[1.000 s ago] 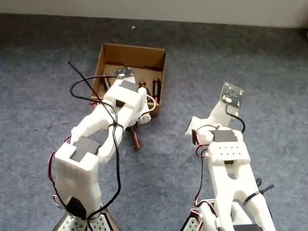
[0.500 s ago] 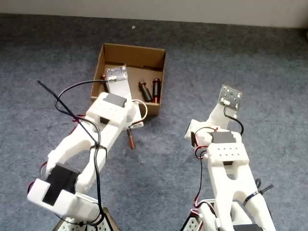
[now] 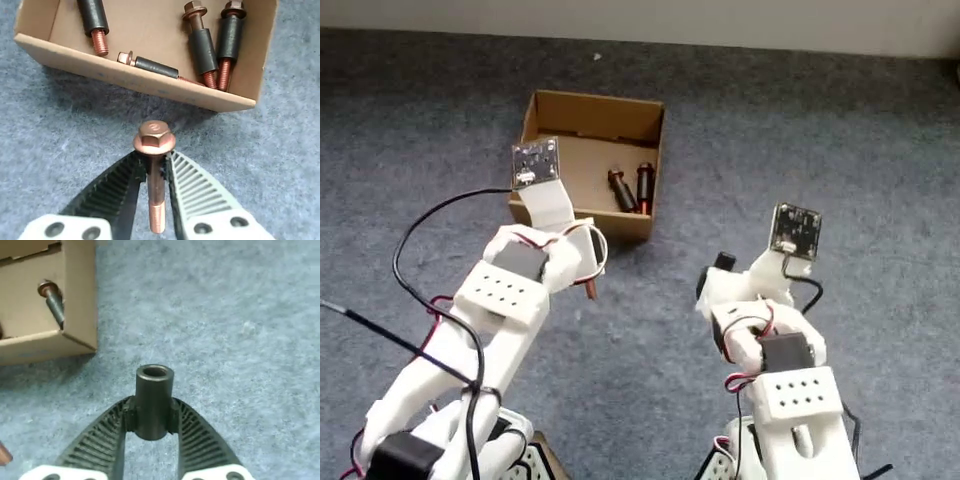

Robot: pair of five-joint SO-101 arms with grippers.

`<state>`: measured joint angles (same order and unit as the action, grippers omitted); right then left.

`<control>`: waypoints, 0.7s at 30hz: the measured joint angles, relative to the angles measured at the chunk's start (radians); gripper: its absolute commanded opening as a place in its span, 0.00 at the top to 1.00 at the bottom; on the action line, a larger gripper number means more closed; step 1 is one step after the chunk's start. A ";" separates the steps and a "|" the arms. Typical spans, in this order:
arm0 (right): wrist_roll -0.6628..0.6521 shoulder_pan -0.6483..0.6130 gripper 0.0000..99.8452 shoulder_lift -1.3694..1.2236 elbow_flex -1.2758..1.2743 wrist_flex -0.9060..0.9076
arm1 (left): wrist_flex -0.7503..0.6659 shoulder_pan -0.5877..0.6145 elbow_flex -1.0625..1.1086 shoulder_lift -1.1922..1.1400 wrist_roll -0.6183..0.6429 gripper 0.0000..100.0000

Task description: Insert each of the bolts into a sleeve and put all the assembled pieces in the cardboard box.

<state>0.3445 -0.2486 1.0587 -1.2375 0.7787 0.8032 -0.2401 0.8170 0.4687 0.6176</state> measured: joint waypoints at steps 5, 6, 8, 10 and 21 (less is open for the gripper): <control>-0.020 -0.058 1.00 0.127 -0.061 0.000 | -0.023 -0.002 0.069 0.126 -0.020 1.00; -0.023 -0.061 1.00 0.150 -0.072 0.000 | -0.037 -0.002 0.091 0.152 -0.020 1.00; -0.025 -0.061 1.00 0.198 -0.095 0.000 | -0.072 -0.002 0.140 0.209 -0.021 1.00; -0.025 -0.063 1.00 0.252 -0.115 0.000 | -0.104 -0.002 0.186 0.270 -0.026 1.00; -0.078 -0.167 1.00 0.669 -0.431 -0.210 | -0.334 -0.002 0.454 0.577 -0.218 0.99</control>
<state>0.2662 -0.4158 1.7277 -1.6686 0.5685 0.4687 -0.2417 1.2712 1.0457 0.3997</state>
